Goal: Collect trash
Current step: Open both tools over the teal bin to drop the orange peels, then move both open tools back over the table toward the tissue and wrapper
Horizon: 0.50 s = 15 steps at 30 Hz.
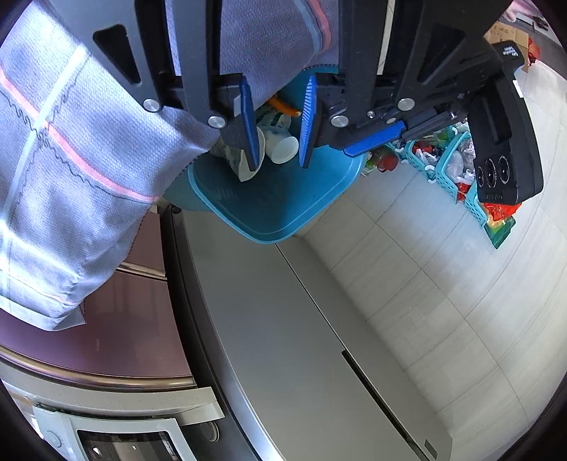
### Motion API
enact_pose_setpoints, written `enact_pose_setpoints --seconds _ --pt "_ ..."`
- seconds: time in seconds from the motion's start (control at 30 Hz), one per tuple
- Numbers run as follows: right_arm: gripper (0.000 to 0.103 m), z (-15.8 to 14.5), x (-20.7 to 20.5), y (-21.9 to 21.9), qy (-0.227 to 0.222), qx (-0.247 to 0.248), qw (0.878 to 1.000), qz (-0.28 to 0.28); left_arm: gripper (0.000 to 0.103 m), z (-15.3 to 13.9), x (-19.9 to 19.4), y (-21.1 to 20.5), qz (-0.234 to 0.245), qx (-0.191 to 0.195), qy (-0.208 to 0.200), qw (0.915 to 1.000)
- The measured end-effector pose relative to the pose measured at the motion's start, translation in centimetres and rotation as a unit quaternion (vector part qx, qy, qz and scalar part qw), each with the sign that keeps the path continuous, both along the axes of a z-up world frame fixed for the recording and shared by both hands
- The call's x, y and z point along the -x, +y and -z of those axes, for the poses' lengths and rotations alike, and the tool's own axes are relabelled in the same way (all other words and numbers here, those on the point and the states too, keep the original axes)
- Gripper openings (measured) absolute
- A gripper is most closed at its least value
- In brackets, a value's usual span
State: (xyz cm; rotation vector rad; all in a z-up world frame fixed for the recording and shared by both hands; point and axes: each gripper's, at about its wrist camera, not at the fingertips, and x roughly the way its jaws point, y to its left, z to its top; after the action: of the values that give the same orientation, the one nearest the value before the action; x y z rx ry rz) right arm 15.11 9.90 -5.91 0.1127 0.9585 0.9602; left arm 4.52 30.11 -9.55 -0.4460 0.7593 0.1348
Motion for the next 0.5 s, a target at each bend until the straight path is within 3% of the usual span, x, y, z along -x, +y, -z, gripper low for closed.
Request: enact_pose_setpoints --seconds 0.3,0.5 --pt "0.038 -2.0 2.0 -4.9 -0.041 -0.007 0.999 0.014 0.048 -1.8 0.4 -2.1 0.031 -0.012 -0.035 0.9988" --pt "0.041 -2.6 3.3 -11.0 -0.061 -0.005 0.996 0.065 0.053 -3.0 -0.6 -5.7 0.079 -0.020 -0.049 0.9955"
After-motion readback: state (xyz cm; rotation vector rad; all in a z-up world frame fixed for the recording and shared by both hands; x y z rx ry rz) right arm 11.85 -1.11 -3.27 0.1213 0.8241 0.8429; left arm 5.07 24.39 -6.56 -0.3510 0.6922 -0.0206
